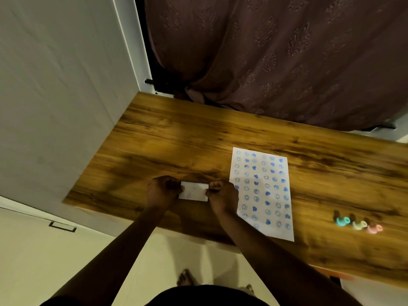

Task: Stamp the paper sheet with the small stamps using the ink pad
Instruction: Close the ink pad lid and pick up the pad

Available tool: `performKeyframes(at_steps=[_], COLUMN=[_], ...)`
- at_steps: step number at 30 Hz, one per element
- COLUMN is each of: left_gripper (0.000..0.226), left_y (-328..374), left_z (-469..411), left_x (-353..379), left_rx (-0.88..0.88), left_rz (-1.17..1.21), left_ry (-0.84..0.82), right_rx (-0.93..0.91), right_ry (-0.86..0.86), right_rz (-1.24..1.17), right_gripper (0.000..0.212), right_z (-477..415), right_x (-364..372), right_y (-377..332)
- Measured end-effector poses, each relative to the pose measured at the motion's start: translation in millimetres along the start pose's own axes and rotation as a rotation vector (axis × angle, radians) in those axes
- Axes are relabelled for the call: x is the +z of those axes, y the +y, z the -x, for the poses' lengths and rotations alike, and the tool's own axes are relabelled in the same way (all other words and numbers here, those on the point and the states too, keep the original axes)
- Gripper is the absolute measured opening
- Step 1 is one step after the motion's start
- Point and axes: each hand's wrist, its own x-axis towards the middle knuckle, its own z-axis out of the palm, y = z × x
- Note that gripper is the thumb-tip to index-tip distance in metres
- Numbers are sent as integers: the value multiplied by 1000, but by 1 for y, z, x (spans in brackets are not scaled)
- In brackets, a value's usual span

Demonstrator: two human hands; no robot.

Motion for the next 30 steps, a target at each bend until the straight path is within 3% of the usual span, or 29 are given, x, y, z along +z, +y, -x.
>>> performKeyframes(at_steps=[8,15,26,30], left_gripper=[18,21,21,20], left_y=[30,91,174,193], left_z=[4,7,28,43], left_x=[20,63,198,253], left_rx=[9,49,123,164], left_rz=[129,251,248,199], left_ry=[28,-23,-130,-135], right_rx=[45,22,41,122], right_ry=[10,140,282,303], right_rz=[-170,-288,-259,-207], right_gripper=[21,19,16,24], right_z=[-13,-35,-70,-80], right_x=[-29,-101,-239,-285], right_y=[2,15,88,119])
